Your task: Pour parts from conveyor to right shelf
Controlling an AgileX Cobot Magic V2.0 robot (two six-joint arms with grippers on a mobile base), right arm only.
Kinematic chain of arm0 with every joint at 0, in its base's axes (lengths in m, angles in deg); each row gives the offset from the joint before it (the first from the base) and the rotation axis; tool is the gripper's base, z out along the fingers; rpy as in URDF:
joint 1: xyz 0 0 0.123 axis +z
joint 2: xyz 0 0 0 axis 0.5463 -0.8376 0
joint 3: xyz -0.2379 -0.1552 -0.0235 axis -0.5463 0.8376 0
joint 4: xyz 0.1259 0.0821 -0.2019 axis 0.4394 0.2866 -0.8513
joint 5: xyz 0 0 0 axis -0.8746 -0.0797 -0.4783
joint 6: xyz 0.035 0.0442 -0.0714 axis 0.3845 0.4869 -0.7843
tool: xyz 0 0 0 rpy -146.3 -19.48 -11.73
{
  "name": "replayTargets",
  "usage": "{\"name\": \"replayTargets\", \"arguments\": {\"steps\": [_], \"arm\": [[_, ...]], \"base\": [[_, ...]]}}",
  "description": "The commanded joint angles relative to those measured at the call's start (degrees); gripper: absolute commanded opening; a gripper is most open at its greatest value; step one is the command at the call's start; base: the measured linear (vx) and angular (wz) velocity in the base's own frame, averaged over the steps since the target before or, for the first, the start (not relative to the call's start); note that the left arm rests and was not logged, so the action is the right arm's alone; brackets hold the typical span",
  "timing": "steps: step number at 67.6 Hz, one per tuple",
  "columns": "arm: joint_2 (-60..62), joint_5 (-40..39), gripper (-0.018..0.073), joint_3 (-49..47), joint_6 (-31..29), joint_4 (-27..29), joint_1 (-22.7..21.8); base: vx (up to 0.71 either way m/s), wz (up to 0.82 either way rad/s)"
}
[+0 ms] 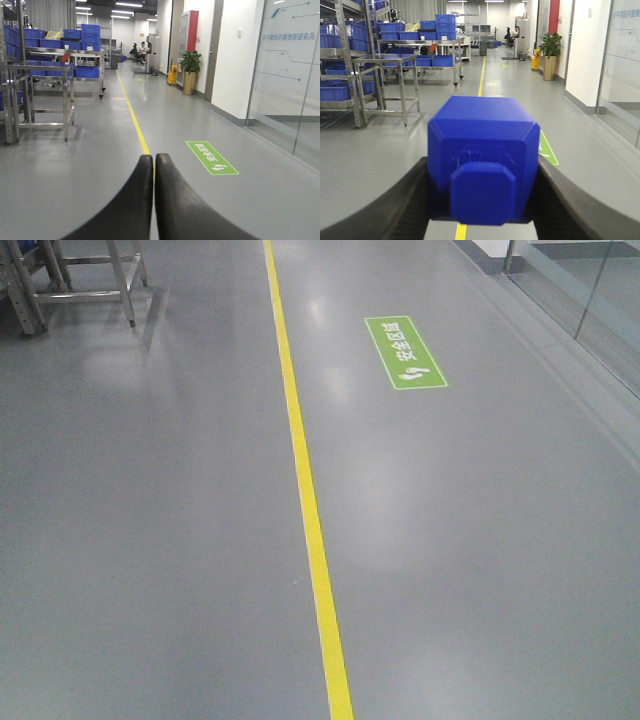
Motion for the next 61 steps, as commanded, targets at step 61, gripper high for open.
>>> {"name": "replayTargets", "arguments": {"steps": [61], "arm": [[-0.71,-4.50,-0.0008,-1.54,-0.58,-0.19,-0.14]], "base": [[0.48,0.11]]}}
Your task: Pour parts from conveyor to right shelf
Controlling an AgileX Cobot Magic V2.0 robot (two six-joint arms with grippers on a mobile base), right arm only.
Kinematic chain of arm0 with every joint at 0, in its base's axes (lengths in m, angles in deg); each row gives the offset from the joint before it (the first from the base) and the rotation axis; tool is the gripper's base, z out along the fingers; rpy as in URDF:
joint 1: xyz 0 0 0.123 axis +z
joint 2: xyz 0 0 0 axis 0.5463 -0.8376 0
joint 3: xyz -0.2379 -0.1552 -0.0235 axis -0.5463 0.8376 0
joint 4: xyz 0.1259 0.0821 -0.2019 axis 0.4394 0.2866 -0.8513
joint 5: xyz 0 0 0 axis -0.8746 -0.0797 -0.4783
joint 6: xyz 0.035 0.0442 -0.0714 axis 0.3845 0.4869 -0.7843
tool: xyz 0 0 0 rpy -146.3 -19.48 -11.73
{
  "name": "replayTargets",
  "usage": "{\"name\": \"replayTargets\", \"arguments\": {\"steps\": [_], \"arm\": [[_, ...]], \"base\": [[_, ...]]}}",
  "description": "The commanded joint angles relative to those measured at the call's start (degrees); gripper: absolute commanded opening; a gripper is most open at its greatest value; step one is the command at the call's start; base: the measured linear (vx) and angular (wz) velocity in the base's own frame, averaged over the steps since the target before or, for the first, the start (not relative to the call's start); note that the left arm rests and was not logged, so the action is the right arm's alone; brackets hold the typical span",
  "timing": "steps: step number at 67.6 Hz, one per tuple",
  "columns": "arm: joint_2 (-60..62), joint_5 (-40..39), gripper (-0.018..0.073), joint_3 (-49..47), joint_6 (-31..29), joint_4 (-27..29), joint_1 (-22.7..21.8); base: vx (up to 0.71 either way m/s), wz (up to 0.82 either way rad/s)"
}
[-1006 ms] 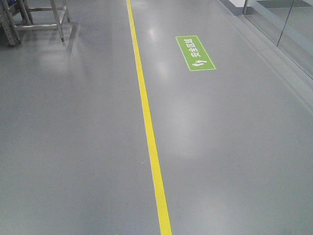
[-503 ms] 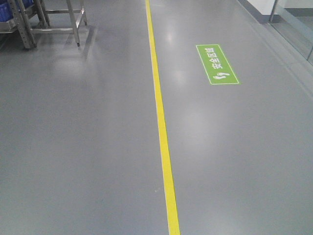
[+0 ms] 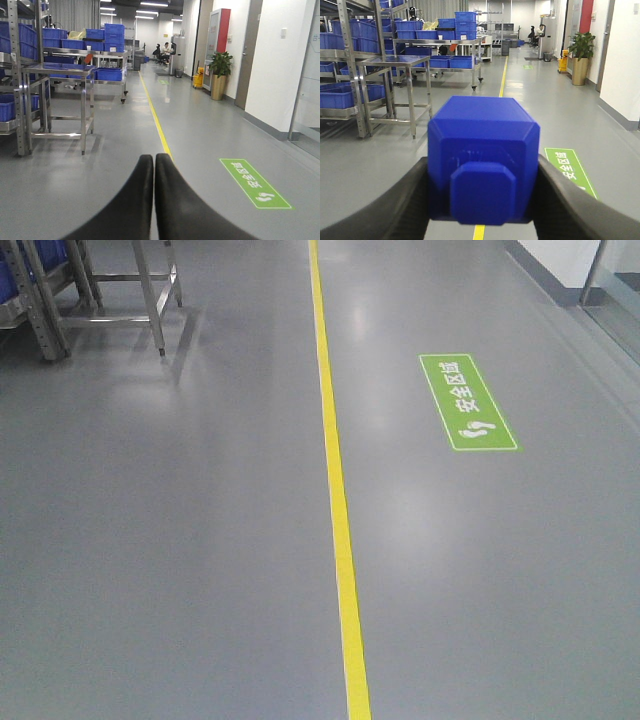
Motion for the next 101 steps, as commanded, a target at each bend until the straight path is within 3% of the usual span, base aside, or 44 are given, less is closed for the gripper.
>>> {"name": "replayTargets", "arguments": {"steps": [1,101], "arm": [[-0.71,-4.50,-0.0008,-1.54,-0.58,-0.19,-0.14],[-0.71,-4.50,-0.0008,-1.54,-0.58,-0.19,-0.14]], "base": [[0.60,0.01],[0.71,0.00]]}}
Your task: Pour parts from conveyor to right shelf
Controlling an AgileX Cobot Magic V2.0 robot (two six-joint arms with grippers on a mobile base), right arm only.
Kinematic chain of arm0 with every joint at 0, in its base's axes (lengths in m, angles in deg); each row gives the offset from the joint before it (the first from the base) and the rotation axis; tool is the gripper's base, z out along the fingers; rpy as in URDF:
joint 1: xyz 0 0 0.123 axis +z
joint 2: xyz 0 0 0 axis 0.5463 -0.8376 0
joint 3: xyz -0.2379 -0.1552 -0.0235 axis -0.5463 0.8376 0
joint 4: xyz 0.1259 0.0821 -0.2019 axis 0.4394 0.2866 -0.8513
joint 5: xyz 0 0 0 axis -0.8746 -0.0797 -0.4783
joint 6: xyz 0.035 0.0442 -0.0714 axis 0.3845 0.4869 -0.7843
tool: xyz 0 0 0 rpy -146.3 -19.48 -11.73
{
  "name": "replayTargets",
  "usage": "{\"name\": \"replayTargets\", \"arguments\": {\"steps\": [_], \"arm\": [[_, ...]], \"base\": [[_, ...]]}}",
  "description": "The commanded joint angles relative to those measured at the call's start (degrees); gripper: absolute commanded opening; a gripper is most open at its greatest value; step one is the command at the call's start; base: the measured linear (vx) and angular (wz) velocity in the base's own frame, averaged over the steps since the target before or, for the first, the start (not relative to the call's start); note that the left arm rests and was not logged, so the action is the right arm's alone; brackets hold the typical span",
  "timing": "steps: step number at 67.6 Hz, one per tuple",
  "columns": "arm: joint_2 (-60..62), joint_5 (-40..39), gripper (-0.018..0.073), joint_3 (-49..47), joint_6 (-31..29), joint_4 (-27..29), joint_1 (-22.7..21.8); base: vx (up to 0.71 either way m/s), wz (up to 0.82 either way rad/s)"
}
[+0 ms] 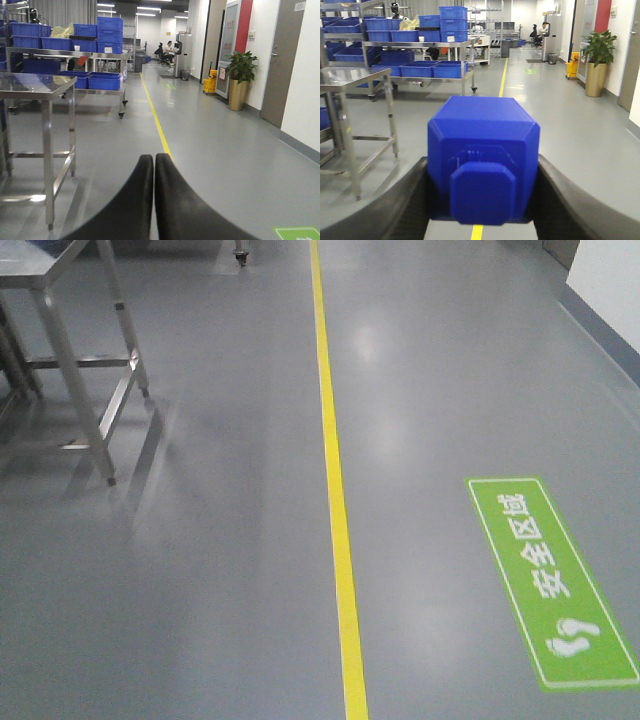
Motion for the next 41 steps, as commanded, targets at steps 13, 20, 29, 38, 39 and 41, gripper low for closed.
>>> {"name": "replayTargets", "arguments": {"steps": [13,20,29,38,39,41], "arm": [[-0.71,-4.56,-0.0008,-1.54,-0.58,-0.19,-0.14],[-0.71,-4.56,-0.0008,-1.54,-0.58,-0.19,-0.14],[-0.71,-4.56,-0.0008,-1.54,-0.58,-0.19,-0.14],[-0.71,-4.44,-0.0008,-1.54,-0.58,-0.19,-0.14],[-0.71,-4.42,-0.0008,-1.54,-0.58,-0.19,-0.14],[-0.71,-4.42,-0.0008,-1.54,-0.58,-0.19,-0.14]], "base": [[0.78,-0.10],[0.77,-0.04],[0.78,-0.02],[0.79,-0.03],[0.80,-0.01],[0.81,0.00]]}}
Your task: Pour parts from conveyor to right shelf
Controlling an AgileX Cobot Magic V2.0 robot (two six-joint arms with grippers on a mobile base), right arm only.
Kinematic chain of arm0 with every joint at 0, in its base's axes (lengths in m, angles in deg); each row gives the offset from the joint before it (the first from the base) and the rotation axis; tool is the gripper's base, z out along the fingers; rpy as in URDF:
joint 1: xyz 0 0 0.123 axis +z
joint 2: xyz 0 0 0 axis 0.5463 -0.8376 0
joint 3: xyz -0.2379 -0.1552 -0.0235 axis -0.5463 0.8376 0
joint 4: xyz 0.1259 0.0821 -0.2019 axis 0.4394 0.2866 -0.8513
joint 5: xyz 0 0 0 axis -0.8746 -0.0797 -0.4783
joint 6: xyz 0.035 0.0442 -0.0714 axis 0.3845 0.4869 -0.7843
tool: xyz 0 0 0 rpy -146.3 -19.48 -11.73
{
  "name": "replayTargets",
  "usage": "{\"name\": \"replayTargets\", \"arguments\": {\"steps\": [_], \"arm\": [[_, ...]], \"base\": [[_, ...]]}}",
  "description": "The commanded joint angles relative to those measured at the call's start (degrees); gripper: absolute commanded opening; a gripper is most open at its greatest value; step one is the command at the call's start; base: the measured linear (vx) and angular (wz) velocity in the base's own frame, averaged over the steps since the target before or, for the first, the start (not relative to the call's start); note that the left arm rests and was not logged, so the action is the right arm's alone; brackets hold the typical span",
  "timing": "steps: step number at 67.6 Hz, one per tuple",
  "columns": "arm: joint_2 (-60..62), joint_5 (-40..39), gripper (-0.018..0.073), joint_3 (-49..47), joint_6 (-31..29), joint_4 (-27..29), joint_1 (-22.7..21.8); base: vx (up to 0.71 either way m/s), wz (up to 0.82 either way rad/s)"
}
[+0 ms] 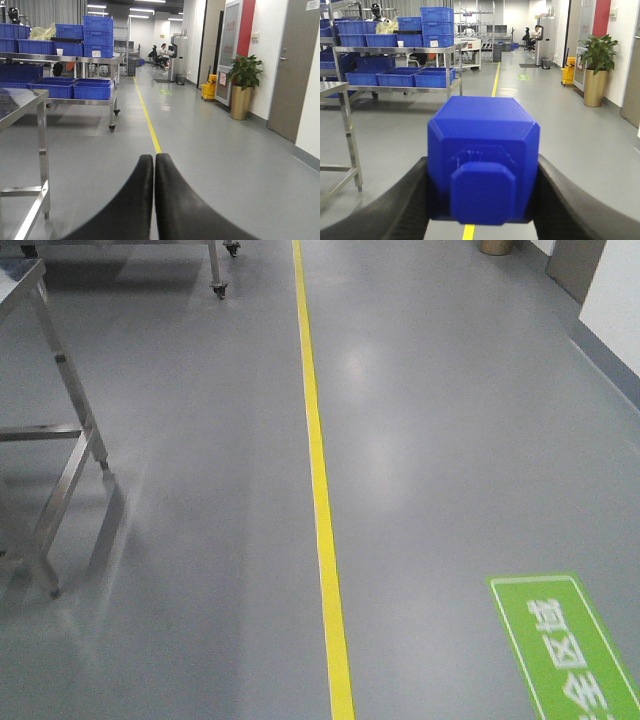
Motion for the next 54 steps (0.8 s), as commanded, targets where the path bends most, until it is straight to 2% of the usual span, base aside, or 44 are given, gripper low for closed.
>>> {"name": "replayTargets", "arguments": {"steps": [1,54], "arm": [[-0.71,-4.42,-0.0008,-1.54,-0.58,-0.19,-0.14],[-0.71,-4.31,-0.0008,-1.54,-0.58,-0.19,-0.14]], "base": [[0.81,0.01],[0.76,-0.02]]}}
